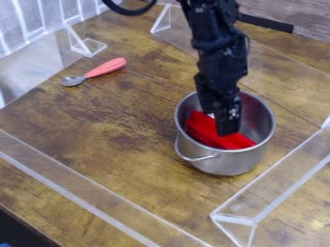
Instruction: Put the red object in the silver pot
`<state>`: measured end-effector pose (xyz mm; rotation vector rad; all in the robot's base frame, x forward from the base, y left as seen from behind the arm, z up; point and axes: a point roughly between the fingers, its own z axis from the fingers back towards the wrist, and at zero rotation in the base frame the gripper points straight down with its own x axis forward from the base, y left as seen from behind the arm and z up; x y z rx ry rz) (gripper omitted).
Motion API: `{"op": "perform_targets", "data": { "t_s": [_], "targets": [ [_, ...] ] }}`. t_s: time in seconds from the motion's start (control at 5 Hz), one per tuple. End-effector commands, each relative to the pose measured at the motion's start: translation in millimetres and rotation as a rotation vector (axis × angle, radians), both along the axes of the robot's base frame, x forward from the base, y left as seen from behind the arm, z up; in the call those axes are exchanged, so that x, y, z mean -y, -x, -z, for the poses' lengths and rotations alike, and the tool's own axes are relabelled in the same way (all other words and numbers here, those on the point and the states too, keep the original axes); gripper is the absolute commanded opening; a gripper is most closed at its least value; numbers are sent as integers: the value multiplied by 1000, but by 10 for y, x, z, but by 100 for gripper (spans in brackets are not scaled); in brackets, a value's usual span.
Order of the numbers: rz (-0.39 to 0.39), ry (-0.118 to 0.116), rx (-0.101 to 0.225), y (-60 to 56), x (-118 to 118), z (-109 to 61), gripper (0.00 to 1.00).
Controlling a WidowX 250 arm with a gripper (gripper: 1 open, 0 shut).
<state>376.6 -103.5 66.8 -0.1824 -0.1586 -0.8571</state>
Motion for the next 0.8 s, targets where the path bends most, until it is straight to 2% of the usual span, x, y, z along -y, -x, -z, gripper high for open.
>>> {"op": "perform_targets", "data": {
  "t_s": [0.0,0.2,0.4,0.6],
  "targets": [
    [72,24,67,-72,91,-99,100],
    [127,19,87,-136,101,-53,100],
    [135,23,98,-179,94,-12,100],
    [133,31,104,-194,76,11,0]
  ]
}}
